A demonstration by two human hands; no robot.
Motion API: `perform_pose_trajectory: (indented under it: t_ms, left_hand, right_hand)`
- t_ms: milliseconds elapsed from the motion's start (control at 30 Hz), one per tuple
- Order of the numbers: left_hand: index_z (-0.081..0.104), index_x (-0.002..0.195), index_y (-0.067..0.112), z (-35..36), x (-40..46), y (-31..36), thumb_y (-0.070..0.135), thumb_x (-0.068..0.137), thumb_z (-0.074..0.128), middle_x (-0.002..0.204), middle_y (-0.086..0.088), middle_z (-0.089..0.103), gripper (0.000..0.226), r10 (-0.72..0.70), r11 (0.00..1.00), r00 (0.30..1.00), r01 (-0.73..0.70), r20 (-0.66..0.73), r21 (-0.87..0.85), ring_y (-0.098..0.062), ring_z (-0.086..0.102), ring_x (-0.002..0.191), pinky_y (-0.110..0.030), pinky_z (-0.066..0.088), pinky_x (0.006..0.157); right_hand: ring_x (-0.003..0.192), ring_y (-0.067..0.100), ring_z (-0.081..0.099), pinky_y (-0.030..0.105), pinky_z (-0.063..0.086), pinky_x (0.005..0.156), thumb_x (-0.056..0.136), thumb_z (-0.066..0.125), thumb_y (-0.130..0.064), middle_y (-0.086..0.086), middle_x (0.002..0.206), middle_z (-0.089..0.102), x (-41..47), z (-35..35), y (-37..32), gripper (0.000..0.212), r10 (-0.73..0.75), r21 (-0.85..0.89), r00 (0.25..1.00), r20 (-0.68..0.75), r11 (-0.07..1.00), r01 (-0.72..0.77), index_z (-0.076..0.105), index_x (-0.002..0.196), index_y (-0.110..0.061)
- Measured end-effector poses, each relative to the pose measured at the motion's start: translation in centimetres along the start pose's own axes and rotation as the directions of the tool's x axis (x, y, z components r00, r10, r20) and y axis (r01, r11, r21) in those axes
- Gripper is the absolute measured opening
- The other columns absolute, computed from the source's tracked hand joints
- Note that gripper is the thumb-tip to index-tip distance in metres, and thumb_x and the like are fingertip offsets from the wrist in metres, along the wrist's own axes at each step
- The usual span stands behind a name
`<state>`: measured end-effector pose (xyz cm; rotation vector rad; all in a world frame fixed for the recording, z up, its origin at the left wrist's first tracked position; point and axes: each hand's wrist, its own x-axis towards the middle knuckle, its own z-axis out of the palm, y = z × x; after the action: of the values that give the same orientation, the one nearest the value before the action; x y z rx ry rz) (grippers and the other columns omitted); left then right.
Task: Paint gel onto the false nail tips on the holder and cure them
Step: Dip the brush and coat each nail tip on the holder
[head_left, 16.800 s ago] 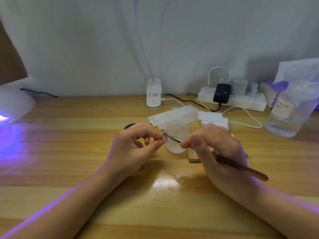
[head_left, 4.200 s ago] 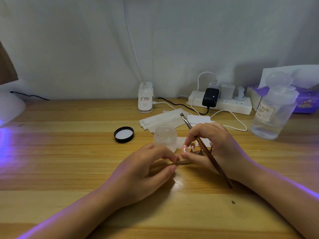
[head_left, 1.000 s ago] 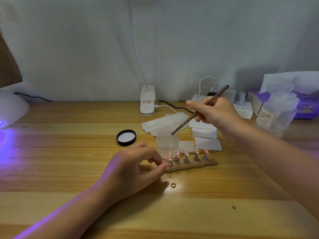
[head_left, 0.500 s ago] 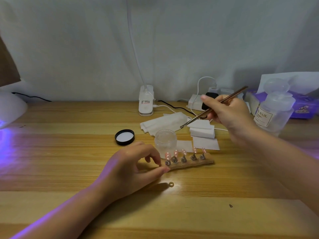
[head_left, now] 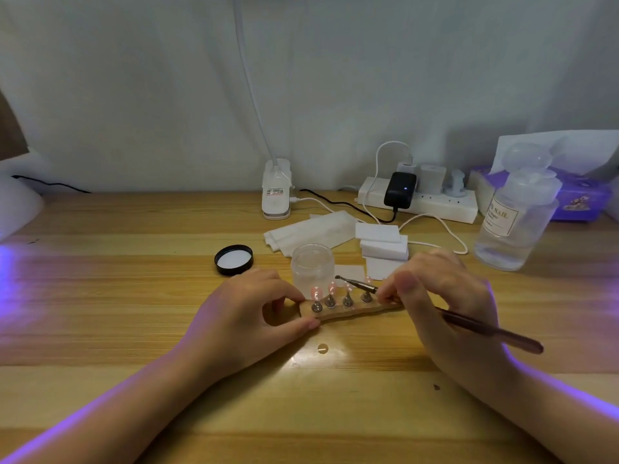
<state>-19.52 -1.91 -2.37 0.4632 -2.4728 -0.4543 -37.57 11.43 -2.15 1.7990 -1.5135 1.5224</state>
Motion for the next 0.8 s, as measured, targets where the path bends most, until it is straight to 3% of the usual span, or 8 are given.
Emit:
perform_pose_trajectory:
  t_ms: [167,533,800]
  left_hand:
    - [0.071,0.087,0.028,0.06,-0.02,0.07,0.061,0.07,0.054,0.067,0.021,0.049,0.041,0.007,1.0,1.0,-0.007,0.006,-0.015,-0.003,0.048,0.066,-0.026,0.045,0.053]
    - [0.071,0.084,0.026,0.09,0.0,0.06,0.06,0.071,0.054,0.064,0.02,0.048,0.04,0.014,1.0,1.0,-0.014,0.002,-0.015,-0.002,0.047,0.065,-0.024,0.042,0.052]
    - [0.071,0.084,0.025,0.12,0.01,-0.04,0.059,0.073,0.055,0.065,0.02,0.049,0.039,0.034,0.999,0.999,-0.034,0.0,-0.028,-0.002,0.047,0.065,-0.021,0.04,0.053]
  right_hand:
    - [0.057,0.012,0.059,0.037,0.04,0.074,0.098,0.028,-0.042,-0.004,0.059,0.062,-0.4,0.38,-0.03,0.061,-0.039,-0.036,0.999,0.0,0.999,0.039,0.067,0.063,-0.01]
    - [0.056,0.012,0.058,0.039,0.039,0.072,0.099,0.029,-0.04,-0.006,0.057,0.061,-0.8,0.2,0.02,0.06,-0.069,-0.045,0.998,0.003,0.997,0.069,0.066,0.061,-0.013]
    - [0.059,0.011,0.058,0.04,0.04,0.072,0.098,0.029,-0.04,-0.007,0.059,0.062,-0.64,0.51,-0.08,0.057,-0.009,-0.067,1.0,-0.003,0.998,0.009,0.067,0.065,-0.014]
